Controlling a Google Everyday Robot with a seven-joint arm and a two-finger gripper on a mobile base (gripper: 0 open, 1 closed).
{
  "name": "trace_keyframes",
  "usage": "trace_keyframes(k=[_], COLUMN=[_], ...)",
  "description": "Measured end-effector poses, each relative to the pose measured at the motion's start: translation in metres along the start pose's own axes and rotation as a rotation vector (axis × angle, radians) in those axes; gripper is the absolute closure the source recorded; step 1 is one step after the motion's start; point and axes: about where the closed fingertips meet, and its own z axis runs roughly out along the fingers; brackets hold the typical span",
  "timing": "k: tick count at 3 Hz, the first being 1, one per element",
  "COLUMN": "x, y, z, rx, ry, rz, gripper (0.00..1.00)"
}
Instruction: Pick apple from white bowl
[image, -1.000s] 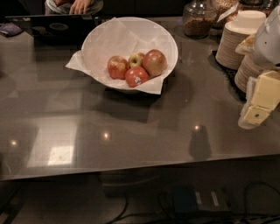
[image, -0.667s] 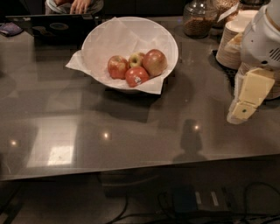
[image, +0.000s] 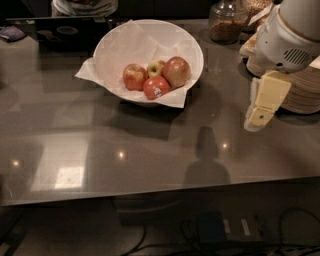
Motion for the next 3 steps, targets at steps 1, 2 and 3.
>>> trace_keyframes(k=[1, 2, 3], x=[-0.018, -0.062, -0.062], y=[-0.014, -0.047, -0.047], z=[0.010, 0.029, 0.029], rx=[0.025, 0.051, 0.051], ry=[-0.036, -0.105, -0.105], rz=[-0.030, -0.078, -0.078], gripper=[0.00, 0.00, 0.00])
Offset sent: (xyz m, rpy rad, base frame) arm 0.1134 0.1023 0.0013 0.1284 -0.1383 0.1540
